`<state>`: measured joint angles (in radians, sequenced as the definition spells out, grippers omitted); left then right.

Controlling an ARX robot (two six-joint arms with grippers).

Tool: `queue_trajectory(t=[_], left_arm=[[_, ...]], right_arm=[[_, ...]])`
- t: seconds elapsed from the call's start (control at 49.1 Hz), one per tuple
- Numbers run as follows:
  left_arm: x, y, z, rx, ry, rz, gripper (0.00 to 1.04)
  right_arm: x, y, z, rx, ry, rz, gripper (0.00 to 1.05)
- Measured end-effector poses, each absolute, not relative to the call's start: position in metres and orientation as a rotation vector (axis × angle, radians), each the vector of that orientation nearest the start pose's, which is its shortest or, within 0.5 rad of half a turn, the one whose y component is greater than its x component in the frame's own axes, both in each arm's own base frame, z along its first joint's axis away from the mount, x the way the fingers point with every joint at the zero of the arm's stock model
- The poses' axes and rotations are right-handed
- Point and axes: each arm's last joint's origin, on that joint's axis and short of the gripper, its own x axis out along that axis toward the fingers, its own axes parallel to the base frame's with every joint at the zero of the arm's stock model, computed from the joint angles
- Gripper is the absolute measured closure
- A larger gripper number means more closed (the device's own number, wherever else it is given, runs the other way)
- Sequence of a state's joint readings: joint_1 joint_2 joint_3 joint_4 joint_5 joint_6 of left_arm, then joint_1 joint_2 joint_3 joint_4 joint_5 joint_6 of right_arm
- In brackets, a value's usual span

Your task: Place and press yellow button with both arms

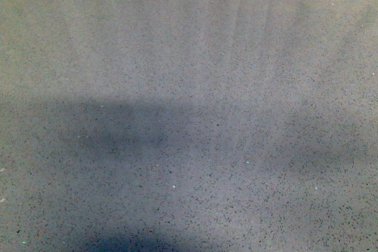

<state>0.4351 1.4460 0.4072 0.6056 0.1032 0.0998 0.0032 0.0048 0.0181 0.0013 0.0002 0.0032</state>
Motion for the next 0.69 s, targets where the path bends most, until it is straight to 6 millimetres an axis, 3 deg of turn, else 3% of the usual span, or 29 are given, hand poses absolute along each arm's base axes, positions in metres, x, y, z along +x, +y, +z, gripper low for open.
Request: queue_trajectory(t=[0.041, 0.143, 0.224, 0.468, 0.57, 0.692], left_arm=[[0.234, 0.090, 0.156, 0.010, 0.390, 0.269, 0.70], [0.242, 0.062, 0.164, 0.047, 0.355, 0.198, 0.70], [0.251, 0.021, 0.163, 0.078, 0.339, 0.092, 0.70], [0.255, -0.112, 0.123, 0.136, 0.386, -0.217, 0.71], [0.260, -0.144, 0.113, 0.145, 0.376, -0.284, 0.71], [0.265, -0.158, 0.099, 0.170, 0.394, -0.304, 0.71]], right_arm=[[0.097, 0.000, 0.169, 0.003, -0.015, 0.003, 0.09], [0.097, 0.000, 0.169, 0.003, -0.015, 0.003, 0.09], [0.097, 0.000, 0.169, 0.003, -0.015, 0.003, 0.09], [0.097, 0.000, 0.169, 0.003, -0.015, 0.003, 0.09], [0.097, 0.000, 0.169, 0.003, -0.015, 0.003, 0.09], [0.097, 0.000, 0.169, 0.003, -0.015, 0.003, 0.09]])
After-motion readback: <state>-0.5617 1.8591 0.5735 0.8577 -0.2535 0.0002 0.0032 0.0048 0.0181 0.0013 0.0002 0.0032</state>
